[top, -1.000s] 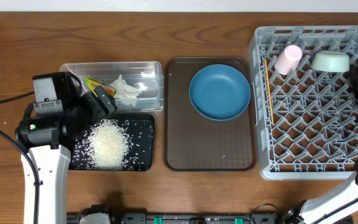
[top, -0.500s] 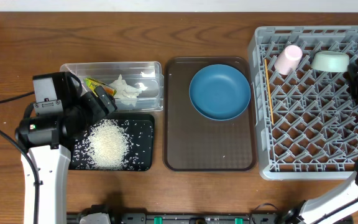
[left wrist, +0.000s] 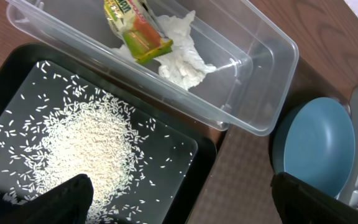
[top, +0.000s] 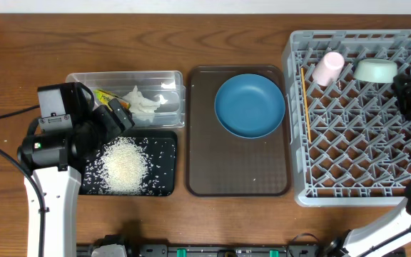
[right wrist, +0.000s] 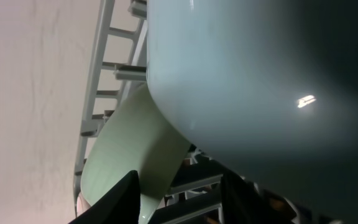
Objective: Sort waste into correct bins and load items into the dishwasher rack
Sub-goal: 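Release the bowl and withdraw the right gripper toward the brown tray, then grasp the rim of the large blue plate with the right gripper and lift, then carry the blue plate right and lower it into the rack's right side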
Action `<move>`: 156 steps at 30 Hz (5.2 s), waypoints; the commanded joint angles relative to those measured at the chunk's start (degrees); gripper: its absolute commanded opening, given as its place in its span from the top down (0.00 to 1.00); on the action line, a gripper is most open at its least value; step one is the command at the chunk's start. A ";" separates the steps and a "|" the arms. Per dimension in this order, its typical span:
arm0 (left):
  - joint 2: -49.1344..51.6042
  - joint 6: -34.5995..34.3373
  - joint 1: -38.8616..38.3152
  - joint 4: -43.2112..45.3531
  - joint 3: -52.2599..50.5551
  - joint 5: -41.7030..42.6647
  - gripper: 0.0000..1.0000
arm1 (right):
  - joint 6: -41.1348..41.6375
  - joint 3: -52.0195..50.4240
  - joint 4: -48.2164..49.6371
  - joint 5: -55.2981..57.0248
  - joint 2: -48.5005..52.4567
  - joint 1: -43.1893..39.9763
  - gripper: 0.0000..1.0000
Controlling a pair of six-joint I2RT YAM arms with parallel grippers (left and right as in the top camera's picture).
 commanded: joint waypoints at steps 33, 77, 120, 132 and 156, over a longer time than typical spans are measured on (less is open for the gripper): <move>-0.59 0.76 0.24 -0.20 0.09 -0.76 0.05 | -21.62 -2.32 -16.96 7.48 -28.83 8.83 0.20; -0.59 0.76 0.24 -0.20 0.09 -0.76 0.05 | -46.03 -2.32 -24.63 39.69 -6.51 74.99 0.50; -0.59 0.74 0.24 -0.20 0.09 -0.76 0.05 | -40.41 -4.13 -39.47 -23.12 -47.95 34.99 0.99; -0.59 0.76 0.24 -0.20 0.09 -0.76 0.06 | -48.26 -15.65 -39.21 -37.03 -44.33 17.16 0.99; -0.59 0.76 0.24 -0.20 0.09 -0.76 0.05 | -42.56 -20.00 -41.42 -22.77 -44.33 -1.22 0.86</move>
